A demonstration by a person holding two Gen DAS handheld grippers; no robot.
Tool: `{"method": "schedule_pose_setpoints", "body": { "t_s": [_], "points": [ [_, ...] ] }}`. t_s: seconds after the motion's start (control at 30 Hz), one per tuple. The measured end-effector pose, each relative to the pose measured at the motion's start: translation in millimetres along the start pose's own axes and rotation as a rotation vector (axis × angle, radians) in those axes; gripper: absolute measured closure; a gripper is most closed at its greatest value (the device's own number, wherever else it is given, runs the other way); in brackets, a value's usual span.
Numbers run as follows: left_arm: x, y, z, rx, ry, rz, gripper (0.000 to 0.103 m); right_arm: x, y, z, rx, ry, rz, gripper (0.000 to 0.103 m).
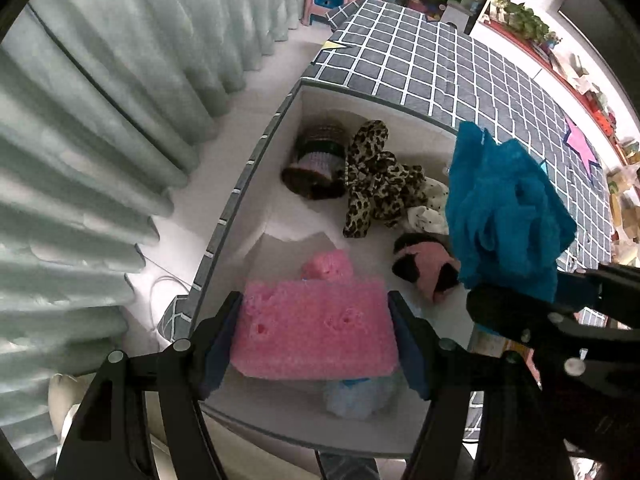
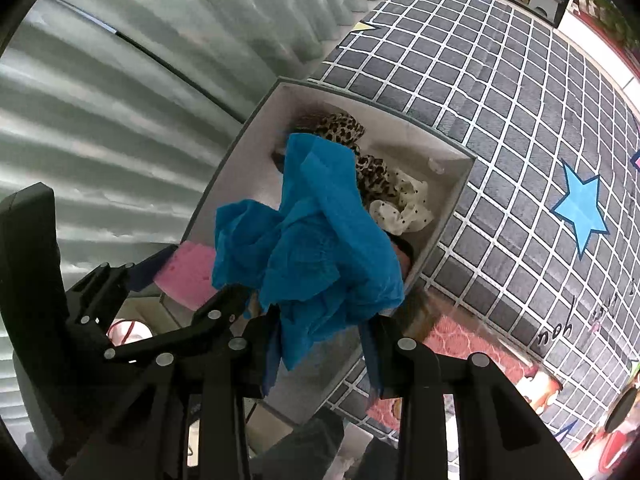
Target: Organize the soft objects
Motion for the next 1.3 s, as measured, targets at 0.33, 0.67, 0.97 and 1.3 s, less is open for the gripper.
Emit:
{"method": "schedule_pose_setpoints", "body": {
  "t_s": [0.33,0.67,0.97,1.3],
  "points": [
    [7.8,-6.3,6.3,-0.017,0.011,0.008,0.022,13.4,-6.0,11.0,-0.002,-0.022,-0.001,0.056],
    [2.1,0.6,-4.6,0.016,0.012,-0.007,0.020,14.2,14.7,16.6,-0.095,0.016,0.052,0.000],
    [-13.9,12.9,-8.5,-0.019,0.026,-0.013,0.020,9.7,29.8,9.6,-0.074,0.023,0.089,0.000],
    [-28.4,23.8,-15.2,0.002,0.016,0.008,0.020,2.2,34.2,-6.6,-0.078,0.051,0.093,0.000]
  ]
}}
Point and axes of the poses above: each gripper's, at about its wrist camera, not at the fingertips, and y roughly against the way its jaws point, z to its right, x to its top, the point moved 9 cm from there along -y, roughly the way its jaws point, and after that the axes turned 12 degrees about x, right-handed, at the moved point
